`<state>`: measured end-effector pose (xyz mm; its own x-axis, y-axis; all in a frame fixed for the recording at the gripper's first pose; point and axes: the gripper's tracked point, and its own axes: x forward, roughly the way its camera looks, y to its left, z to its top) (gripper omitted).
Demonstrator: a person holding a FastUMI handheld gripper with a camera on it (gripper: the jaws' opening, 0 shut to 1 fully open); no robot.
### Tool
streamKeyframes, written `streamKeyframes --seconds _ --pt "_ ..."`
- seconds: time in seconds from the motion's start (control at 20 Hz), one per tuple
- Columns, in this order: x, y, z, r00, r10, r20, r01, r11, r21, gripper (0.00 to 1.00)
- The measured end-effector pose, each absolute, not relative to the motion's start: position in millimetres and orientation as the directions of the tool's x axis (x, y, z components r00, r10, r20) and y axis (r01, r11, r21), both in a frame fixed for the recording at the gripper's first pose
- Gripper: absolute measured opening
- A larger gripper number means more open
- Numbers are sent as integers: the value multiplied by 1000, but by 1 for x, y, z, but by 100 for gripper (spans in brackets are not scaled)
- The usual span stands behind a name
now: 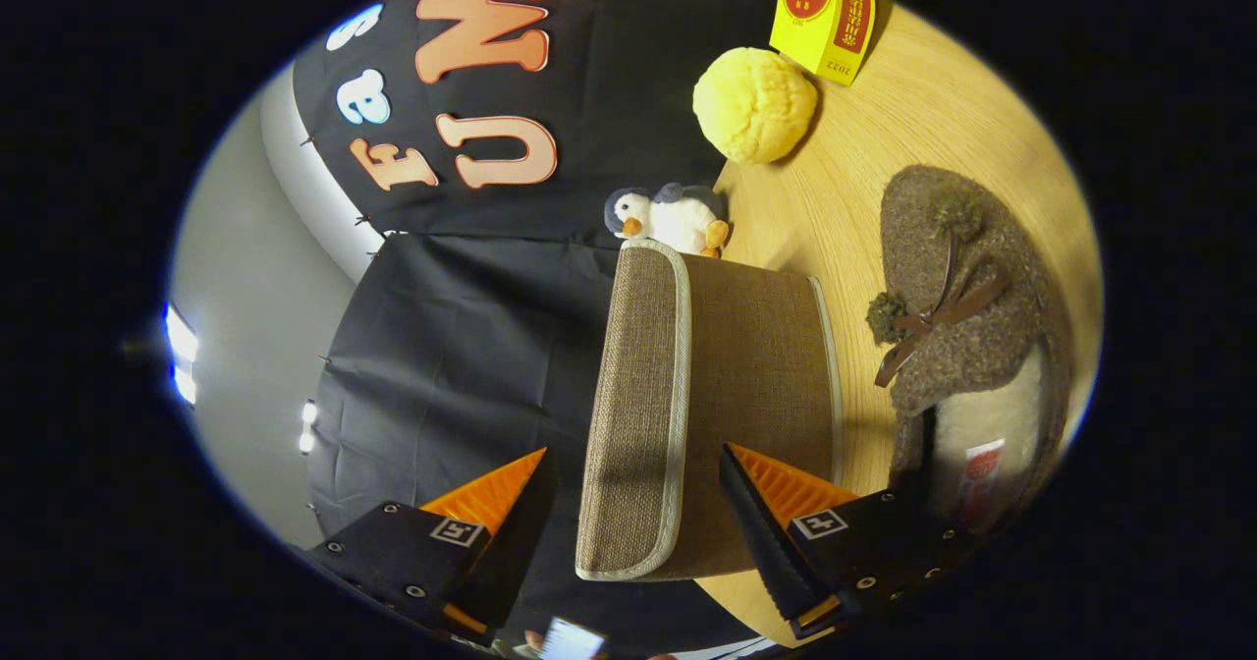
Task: Open the storage box then place both shoes into the box .Put the left shoe in first, then the right shoe, with the right side of both shoes facing outward in a uniform manner.
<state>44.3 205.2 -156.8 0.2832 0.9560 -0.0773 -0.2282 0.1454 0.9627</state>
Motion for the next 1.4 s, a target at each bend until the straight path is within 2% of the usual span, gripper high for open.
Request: streamKeyframes --seconds 0.15,0.6,0.8,1.0,1.1,1.2,1.25,1.4 --pt "43 208 -150 268 963 -34 -216 95 972 98" --pt "39 212 -143 243 970 -4 -226 61 972 96" --pt "37 206 -136 244 969 20 -246 42 968 92" --pt "37 202 -134 245 969 36 -268 32 963 78" --pt "38 204 -126 238 969 61 -255 1 967 67" --pt "50 210 -142 275 961 11 -256 62 965 32" --pt "43 211 -141 253 967 11 -229 49 972 14" --pt "33 213 -128 224 974 35 -226 17 974 4"
